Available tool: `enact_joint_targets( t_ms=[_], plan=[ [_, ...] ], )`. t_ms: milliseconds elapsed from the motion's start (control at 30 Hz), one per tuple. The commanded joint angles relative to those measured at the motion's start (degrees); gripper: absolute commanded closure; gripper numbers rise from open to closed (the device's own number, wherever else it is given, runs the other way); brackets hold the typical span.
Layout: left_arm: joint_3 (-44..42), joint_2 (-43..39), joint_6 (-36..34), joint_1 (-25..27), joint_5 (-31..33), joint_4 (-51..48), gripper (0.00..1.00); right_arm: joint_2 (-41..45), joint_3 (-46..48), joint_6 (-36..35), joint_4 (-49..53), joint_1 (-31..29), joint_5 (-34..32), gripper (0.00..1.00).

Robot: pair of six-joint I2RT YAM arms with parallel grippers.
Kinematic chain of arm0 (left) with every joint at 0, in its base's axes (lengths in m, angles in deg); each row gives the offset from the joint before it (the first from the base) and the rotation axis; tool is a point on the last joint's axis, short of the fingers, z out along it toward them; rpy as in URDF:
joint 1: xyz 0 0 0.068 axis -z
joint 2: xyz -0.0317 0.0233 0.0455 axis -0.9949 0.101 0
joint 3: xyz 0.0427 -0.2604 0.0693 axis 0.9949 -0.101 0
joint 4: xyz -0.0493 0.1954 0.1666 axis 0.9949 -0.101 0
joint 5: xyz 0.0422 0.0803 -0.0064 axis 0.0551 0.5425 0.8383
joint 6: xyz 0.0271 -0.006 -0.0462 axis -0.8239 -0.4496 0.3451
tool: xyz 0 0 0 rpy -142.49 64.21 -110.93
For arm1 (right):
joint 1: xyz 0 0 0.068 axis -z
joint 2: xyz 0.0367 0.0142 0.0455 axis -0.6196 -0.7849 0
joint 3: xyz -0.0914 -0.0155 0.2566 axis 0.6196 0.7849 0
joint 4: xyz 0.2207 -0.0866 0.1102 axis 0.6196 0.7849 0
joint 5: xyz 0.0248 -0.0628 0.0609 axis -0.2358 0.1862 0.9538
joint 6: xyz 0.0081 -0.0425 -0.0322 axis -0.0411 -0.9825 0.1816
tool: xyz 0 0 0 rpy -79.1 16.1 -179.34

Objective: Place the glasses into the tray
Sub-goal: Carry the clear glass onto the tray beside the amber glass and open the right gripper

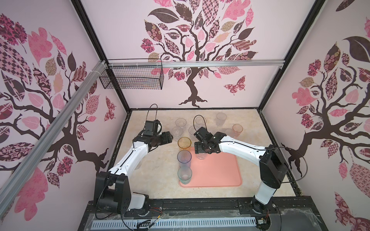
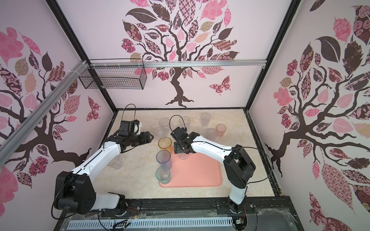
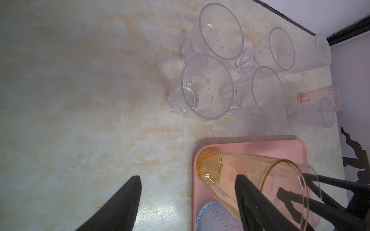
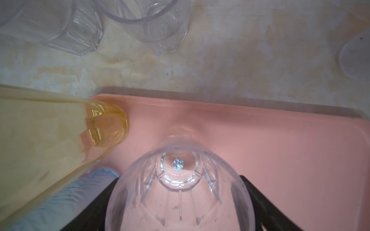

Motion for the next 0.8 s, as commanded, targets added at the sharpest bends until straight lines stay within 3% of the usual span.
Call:
enact_joint_targets(
  t_ms=[0, 767],
  plan=[
    [-1.57, -0.29, -0.90, 0.16, 0.47, 0.94, 0.22, -2.73, -3.13, -0.05, -1.18, -0.24, -1.06, 0.17],
    [-1.55, -0.42, -0.82, 0.18, 1.10, 0.92, 0.23, -7.37, -6.24, -0.64, -1.04, -0.38, -1.29, 0.07]
  ],
)
